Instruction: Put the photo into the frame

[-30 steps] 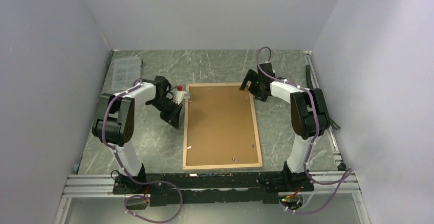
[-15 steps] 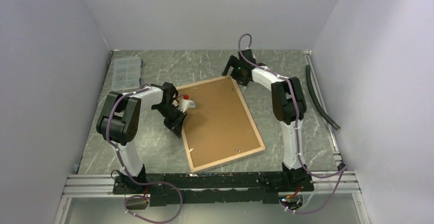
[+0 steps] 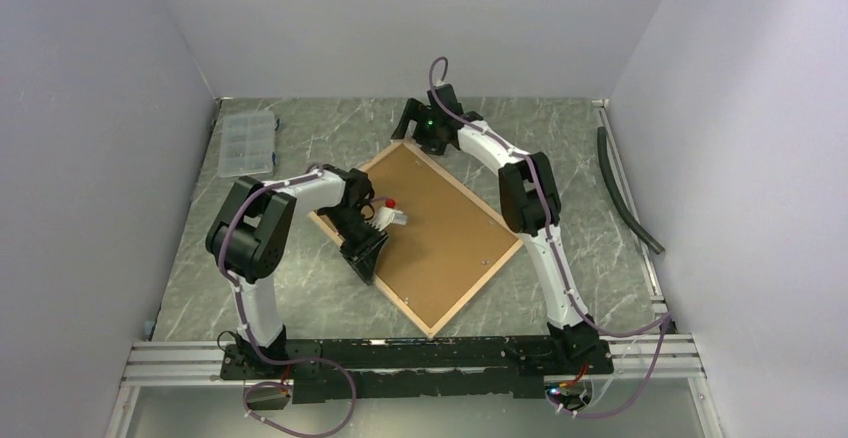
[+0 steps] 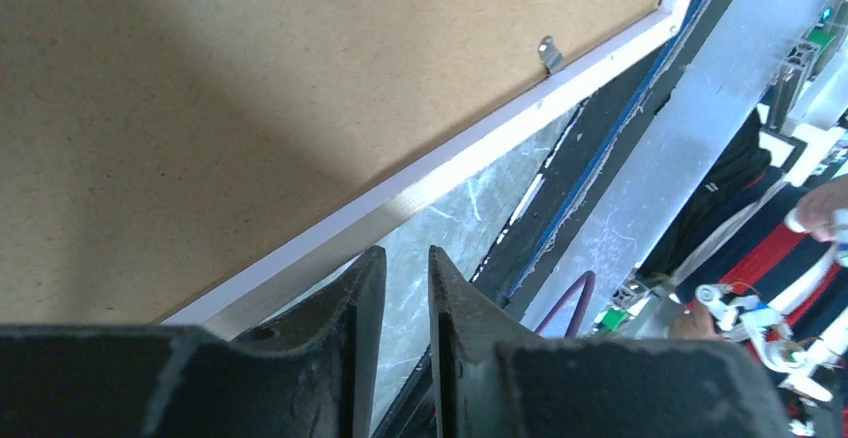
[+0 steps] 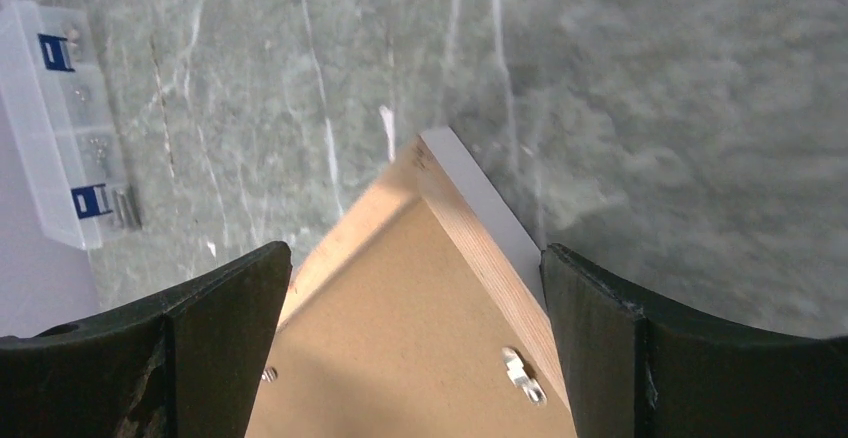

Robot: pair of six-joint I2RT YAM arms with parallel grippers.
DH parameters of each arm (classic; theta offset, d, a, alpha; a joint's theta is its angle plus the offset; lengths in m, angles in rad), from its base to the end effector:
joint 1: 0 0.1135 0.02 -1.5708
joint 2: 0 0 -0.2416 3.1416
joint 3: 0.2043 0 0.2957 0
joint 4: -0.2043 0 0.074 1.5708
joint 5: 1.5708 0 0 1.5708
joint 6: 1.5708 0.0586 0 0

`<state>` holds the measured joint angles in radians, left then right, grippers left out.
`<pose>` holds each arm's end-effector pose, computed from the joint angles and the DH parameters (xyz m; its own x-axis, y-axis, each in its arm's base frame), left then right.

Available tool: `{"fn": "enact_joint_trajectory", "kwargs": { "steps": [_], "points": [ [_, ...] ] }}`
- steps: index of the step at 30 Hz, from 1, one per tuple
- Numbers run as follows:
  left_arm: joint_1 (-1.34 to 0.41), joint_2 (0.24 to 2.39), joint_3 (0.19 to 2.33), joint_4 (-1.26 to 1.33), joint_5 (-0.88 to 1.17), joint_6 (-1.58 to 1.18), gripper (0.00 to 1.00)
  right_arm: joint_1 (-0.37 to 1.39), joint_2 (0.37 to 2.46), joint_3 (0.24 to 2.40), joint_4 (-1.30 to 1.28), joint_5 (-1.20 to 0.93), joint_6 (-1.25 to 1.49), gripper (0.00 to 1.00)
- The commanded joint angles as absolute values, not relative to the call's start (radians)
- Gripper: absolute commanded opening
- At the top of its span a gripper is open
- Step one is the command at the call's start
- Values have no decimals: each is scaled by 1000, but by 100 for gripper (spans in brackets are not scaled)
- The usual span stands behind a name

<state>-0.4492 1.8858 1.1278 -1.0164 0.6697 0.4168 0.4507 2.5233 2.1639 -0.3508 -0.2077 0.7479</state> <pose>0.2744 -0.1726 0.0703 -0.7146 0.6968 -0.0612 0.5651 0.5234 -0.6377 0.5426 0.2760 0.1222 -0.8158 0.3445 -0.4644 -0.0165 0.7890 0.6142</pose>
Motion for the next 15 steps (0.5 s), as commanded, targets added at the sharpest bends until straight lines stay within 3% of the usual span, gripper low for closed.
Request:
{"fn": "enact_joint_trajectory", "kwargs": {
  "steps": [1, 7, 15],
  "points": [
    [-456, 1804, 1188, -1051, 718, 526, 29, 387, 2315, 2079, -402, -260, 715, 100],
    [-316, 1738, 1324, -1134, 649, 544, 33, 333, 2105, 1881, -449, -171, 636, 100],
    [-32, 1996, 1727, -1048, 570, 380, 35, 344, 1528, 1165, -367, -115, 802, 100]
  ]
}}
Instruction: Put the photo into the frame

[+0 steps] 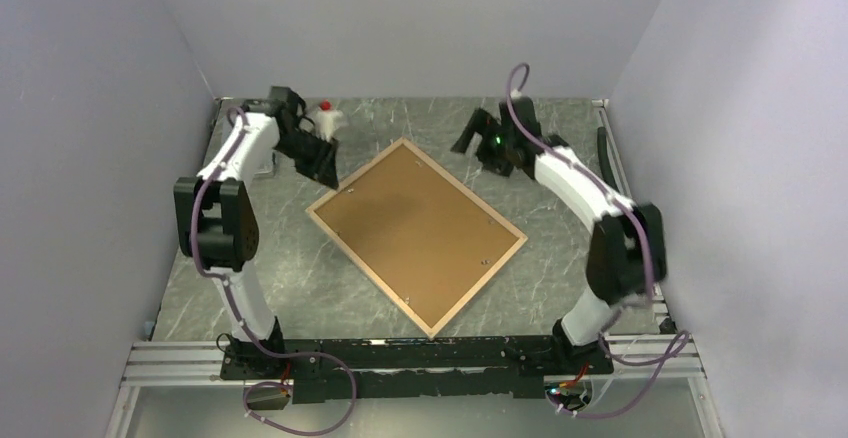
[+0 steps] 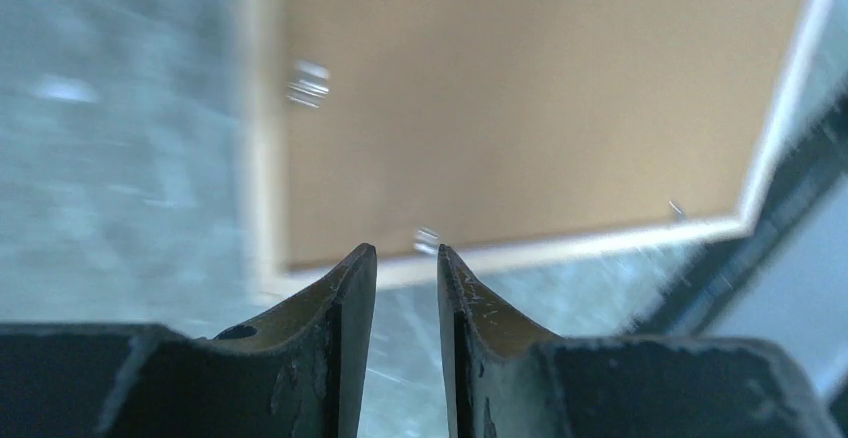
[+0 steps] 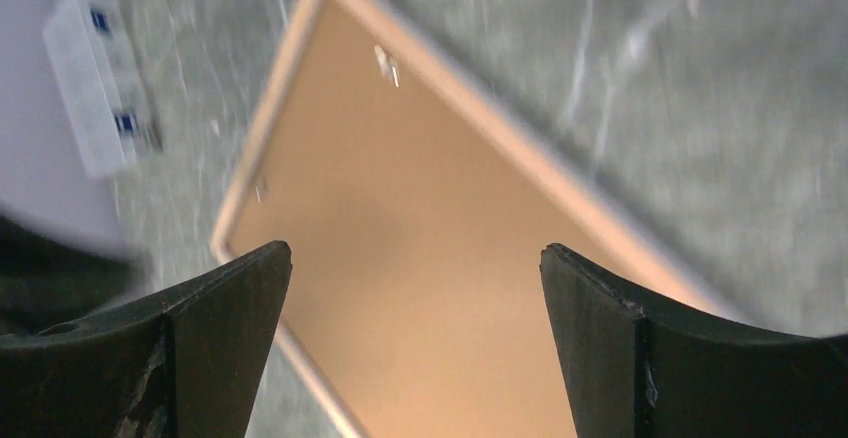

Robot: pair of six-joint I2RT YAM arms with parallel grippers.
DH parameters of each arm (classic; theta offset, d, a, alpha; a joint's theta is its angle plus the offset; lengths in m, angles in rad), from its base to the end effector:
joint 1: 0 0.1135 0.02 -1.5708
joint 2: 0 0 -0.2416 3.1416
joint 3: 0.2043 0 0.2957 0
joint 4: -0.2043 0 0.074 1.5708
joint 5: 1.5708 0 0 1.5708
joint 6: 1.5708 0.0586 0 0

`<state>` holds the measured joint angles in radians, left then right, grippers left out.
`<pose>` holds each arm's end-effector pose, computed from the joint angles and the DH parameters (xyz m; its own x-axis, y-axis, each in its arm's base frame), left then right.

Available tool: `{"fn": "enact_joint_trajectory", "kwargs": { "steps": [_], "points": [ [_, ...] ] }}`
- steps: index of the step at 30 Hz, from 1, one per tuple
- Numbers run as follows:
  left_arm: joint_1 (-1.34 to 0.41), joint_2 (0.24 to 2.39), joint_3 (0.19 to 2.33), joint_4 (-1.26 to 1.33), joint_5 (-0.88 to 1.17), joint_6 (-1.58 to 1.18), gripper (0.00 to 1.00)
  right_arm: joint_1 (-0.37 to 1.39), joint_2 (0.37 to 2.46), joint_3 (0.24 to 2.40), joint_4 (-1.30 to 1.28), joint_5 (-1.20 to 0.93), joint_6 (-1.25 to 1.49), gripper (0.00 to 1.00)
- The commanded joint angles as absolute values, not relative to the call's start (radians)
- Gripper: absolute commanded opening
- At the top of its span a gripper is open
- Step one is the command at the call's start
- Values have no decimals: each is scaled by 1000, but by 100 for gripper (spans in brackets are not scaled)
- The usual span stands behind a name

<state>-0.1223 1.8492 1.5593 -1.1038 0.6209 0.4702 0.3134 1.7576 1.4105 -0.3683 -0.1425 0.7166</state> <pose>0.3953 -0.0829 0.2008 -0.7799 0.4671 -0.4165 0.6218 0.6541 -0.4307 0.4324 0.1489 0.2222 -0.7379 0.4443 -0.5080 0.1028 0.8179 0.5660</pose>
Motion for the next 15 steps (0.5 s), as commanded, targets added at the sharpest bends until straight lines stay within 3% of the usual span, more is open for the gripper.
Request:
{"fn": "enact_joint_trajectory", "kwargs": {
  "steps": [1, 8, 15],
  "points": [
    [-15, 2037, 1769, -1039, 570, 362, 35, 352, 1455, 1075, -377, -116, 817, 100],
    [-2, 2214, 1886, -996, 571, 284, 29, 391, 1106, 756, -544, -145, 903, 100],
    [41, 2281, 1865, -998, 619, 242, 16, 397, 984, 563, -505, -217, 997, 100]
  ]
}}
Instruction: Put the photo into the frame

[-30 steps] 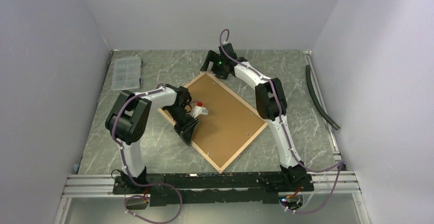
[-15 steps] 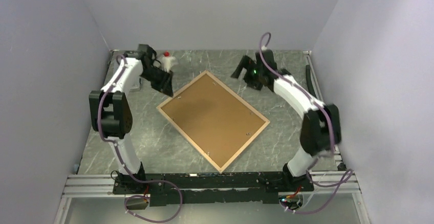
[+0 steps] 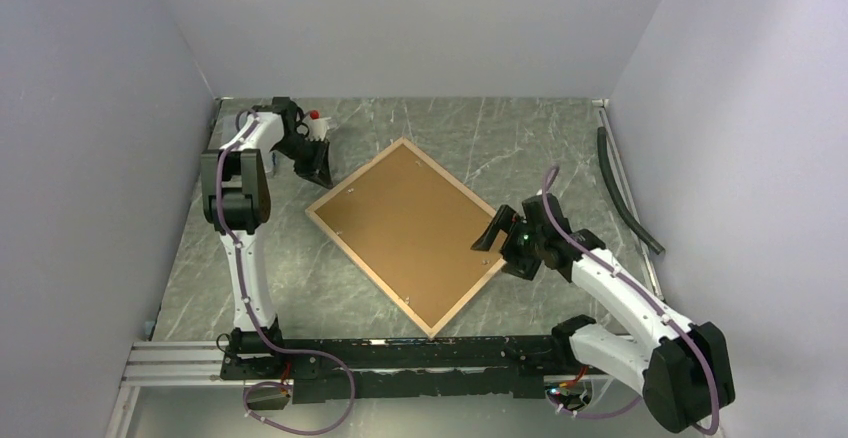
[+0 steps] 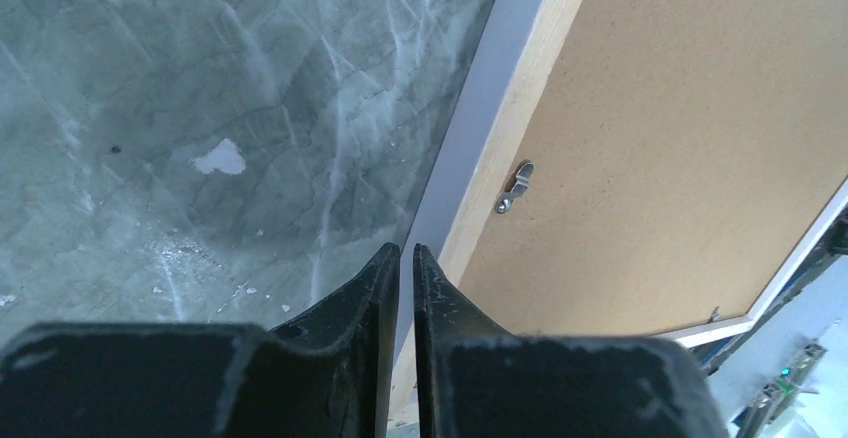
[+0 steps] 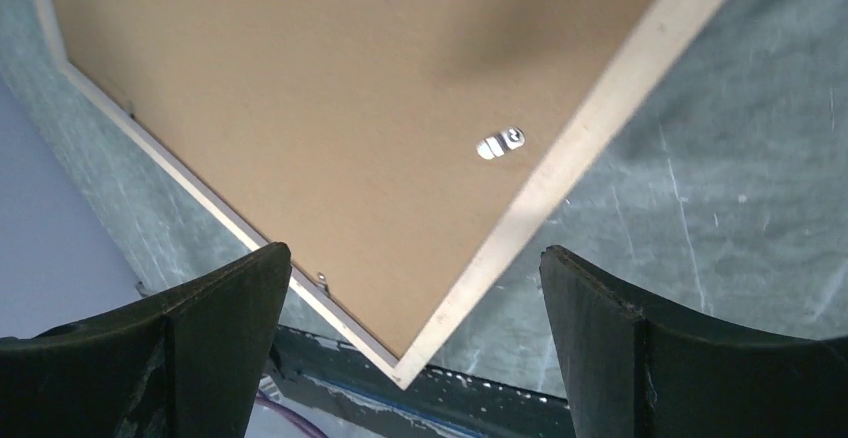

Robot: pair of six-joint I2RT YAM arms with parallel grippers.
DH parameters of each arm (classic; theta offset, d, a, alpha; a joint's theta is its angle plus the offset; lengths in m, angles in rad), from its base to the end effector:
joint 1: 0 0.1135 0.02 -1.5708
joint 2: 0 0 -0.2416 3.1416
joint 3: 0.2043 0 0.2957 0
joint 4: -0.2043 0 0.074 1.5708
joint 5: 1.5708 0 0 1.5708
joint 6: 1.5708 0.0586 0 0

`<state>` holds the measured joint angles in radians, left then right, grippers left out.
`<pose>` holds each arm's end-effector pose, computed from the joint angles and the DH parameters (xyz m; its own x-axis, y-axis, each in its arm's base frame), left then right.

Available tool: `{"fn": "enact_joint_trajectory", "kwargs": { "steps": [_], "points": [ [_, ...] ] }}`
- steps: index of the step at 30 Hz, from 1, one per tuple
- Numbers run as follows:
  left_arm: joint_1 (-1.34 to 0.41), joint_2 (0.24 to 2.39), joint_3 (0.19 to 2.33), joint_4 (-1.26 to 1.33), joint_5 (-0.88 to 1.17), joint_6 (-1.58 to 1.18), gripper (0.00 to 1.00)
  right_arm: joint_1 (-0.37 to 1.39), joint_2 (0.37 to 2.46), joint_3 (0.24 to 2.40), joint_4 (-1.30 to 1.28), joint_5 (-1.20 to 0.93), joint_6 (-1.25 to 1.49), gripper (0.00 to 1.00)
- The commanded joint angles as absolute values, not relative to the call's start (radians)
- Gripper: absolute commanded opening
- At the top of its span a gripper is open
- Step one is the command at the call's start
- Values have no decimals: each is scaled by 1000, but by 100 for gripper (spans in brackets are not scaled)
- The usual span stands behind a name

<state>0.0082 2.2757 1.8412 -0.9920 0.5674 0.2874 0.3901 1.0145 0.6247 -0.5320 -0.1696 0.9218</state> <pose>0.4824 -0.0275 0.1079 -0.9290 0.2314 -0.2887 0.3480 0.8116 -0.4693 0.2392 0.1090 0.1592 -0.8191 0.5123 -0.2582 0.3035 0.7689 0.5628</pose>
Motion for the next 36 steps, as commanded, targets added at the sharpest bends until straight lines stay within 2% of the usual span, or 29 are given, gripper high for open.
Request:
{"fn": "enact_joint_trajectory", "kwargs": {
  "steps": [1, 9, 18, 29, 36],
  "points": [
    [46, 2283, 1856, -996, 629, 240, 15, 397, 991, 558, -497, -218, 1000, 100],
    [47, 2264, 1772, -992, 639, 273, 10, 388, 1126, 546, -409, -199, 949, 100],
    [48, 2200, 1603, -993, 643, 352, 6, 284, 1296, 609, -192, -235, 884, 100],
    [31, 1993, 1307, -1007, 597, 507, 5, 175, 1486, 835, -210, -228, 790, 100],
    [42, 1909, 1298, -1053, 571, 507, 8, 158, 1506, 1003, -335, -93, 721, 100]
  ]
}}
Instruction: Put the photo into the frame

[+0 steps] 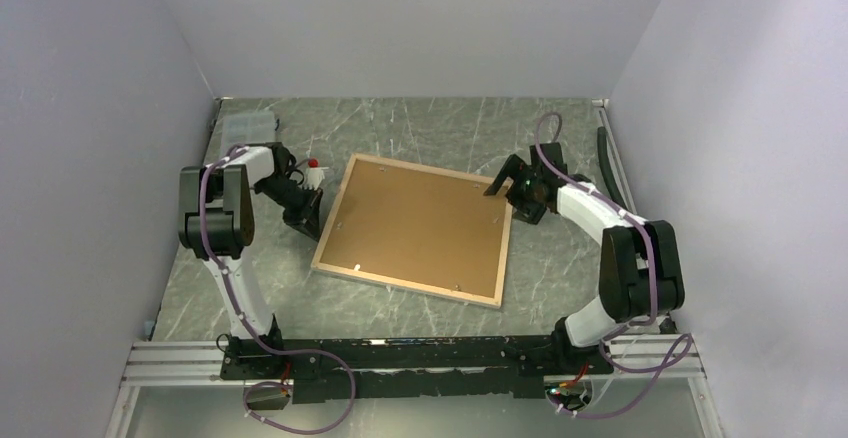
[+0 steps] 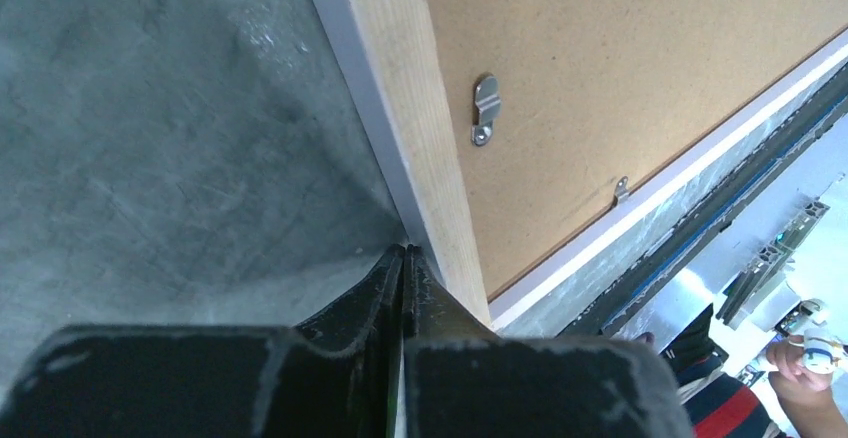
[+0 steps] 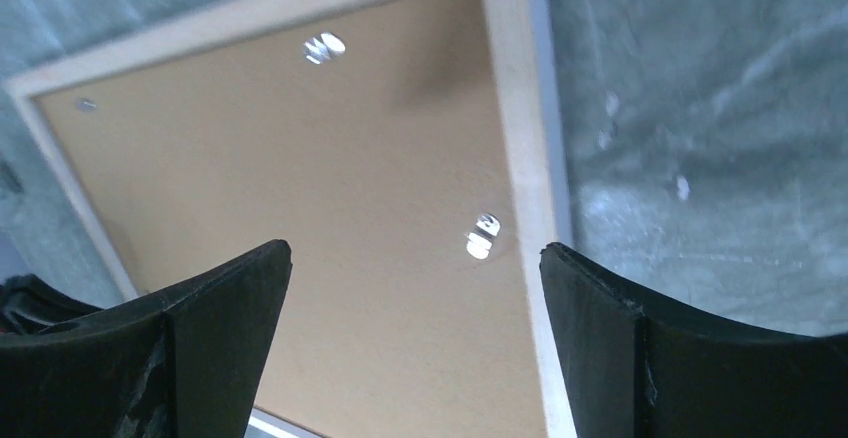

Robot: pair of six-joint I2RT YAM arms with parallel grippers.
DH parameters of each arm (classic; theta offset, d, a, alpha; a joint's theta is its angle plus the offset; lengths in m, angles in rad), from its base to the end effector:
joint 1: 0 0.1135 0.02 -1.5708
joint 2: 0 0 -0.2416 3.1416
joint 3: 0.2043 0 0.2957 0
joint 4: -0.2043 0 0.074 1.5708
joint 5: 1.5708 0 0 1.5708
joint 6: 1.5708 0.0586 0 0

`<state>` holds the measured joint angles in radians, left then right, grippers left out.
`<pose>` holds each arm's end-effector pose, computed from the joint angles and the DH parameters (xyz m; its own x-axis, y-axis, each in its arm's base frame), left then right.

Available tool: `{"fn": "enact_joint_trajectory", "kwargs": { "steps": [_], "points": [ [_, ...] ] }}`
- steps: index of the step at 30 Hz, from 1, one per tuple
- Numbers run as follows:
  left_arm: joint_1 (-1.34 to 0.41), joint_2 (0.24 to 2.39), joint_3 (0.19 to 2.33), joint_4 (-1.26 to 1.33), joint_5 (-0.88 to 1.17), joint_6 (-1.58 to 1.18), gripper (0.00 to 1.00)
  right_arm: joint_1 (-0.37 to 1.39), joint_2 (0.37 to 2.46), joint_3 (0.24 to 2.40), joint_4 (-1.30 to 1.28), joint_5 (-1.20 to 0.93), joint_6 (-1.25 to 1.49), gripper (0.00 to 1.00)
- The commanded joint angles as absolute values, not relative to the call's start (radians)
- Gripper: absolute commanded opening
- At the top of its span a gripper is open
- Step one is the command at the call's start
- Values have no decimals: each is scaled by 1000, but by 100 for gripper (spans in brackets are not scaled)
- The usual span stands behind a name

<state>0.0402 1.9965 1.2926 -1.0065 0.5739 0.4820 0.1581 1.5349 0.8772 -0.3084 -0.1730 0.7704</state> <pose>0.3632 -0.0172 0.0699 -0.9274 0.3523 -0.1259 0.3619 0.7593 -0.5409 0.3461 0.0654 0.1171 -0.7583 0.5738 -0.3094 0.3851 0.7772 0.4976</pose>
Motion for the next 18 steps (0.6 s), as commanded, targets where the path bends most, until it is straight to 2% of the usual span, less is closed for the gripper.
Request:
{"fn": "enact_joint_trajectory", "kwargs": {
  "steps": [1, 6, 10, 18],
  "points": [
    [50, 1892, 1307, -1060, 578, 501, 9, 165, 1491, 1013, -350, -72, 720, 100],
    [81, 1883, 1351, -1066, 644, 443, 17, 268, 1421, 1000, -350, -28, 755, 98],
    [80, 1951, 1382, -1067, 752, 424, 22, 416, 1419, 968, -201, -88, 814, 96],
    [78, 2069, 1405, -1051, 809, 419, 16, 677, 1643, 1100, -58, -165, 894, 92]
  ]
}}
